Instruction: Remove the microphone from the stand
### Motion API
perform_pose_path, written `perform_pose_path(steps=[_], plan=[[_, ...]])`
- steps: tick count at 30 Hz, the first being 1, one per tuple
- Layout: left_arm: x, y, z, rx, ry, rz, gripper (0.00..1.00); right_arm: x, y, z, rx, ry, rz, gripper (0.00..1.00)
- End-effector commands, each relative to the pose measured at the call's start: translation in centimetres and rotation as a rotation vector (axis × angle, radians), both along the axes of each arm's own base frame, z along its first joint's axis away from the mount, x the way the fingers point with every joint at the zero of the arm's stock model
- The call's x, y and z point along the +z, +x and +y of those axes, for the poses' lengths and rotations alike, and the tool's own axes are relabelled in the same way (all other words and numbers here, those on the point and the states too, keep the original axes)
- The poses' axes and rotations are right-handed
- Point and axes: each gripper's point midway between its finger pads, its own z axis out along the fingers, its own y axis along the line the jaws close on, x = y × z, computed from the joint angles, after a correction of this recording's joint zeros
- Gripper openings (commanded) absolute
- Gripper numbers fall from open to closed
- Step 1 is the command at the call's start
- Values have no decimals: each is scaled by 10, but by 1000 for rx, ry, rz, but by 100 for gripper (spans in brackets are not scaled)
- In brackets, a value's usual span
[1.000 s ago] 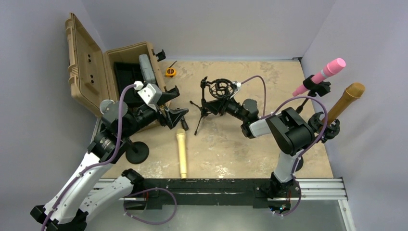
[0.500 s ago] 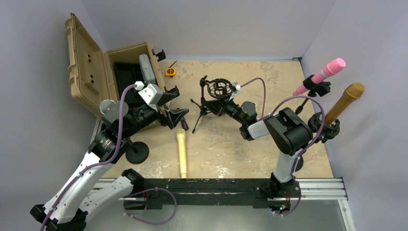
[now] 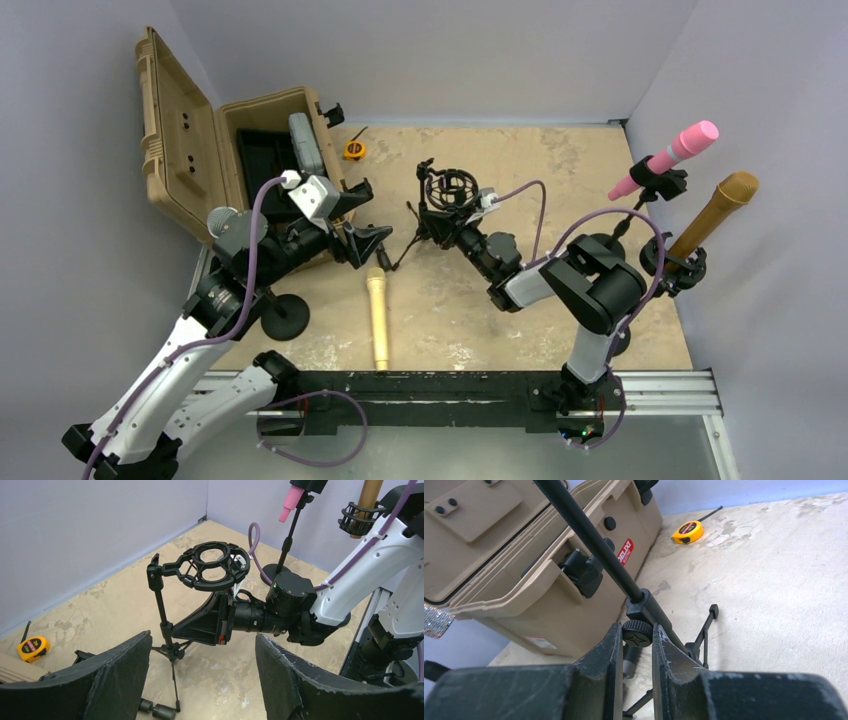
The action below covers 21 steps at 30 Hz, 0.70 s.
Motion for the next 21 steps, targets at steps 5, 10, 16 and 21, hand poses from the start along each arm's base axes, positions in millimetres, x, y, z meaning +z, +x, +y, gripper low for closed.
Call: perform_pose_path(steps=[5,10,16,21], plan=[[11,-4,4,7,-2,-50,73,31,14,-19,-209,-1,-51,4],[10,-4,3,8,5,-48,73,31,1,1,-75,22,-17,34],[7,-2,0,5,15,-39,73,16,-20,19,148,54,105,62],[5,-1,-3,-6,17,-29,73,-3,-33,5,320,109,202,65]])
